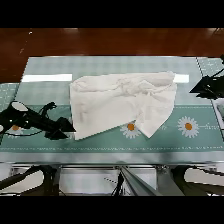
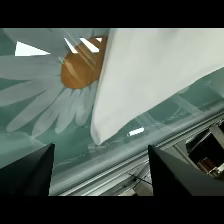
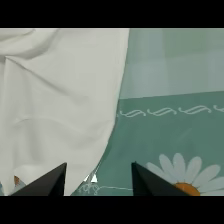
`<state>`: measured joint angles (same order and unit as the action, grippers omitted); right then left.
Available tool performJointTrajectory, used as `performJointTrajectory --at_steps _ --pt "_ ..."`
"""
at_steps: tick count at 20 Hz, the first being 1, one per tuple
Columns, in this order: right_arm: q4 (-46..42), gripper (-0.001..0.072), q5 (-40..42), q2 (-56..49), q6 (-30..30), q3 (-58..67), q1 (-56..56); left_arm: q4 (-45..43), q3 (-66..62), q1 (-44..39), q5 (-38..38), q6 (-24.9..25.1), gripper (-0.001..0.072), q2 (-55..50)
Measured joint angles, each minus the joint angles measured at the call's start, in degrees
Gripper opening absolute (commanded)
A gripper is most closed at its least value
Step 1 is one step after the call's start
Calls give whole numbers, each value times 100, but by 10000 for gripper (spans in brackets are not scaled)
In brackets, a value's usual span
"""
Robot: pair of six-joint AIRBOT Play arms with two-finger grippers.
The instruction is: Fold the shirts.
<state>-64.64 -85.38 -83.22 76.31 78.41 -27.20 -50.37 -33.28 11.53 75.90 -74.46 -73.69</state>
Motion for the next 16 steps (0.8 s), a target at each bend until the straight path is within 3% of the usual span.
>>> performJointTrajectory --at_steps 2,3,7,8,13,16 --pt "44 492 79 70 -26 -83 -17 411 138 -278 -275 0 668 -118" --pt "76 492 109 105 -28 -109 -22 660 170 -439 -446 0 620 -199" --pt "144 492 149 245 -46 -162 -28 1185 173 -1119 -1198 31 59 -599" --pt "144 492 149 275 -48 -164 -31 1246 136 -1222 -1325 59 21 -667" --pt "-203 494 149 334 -46 -450 -70 1401 -15 -1427 -1447 396 21 -802" --pt "61 494 297 337 -223 -1082 -76 1423 -39 -1451 -1478 538 21 -822"
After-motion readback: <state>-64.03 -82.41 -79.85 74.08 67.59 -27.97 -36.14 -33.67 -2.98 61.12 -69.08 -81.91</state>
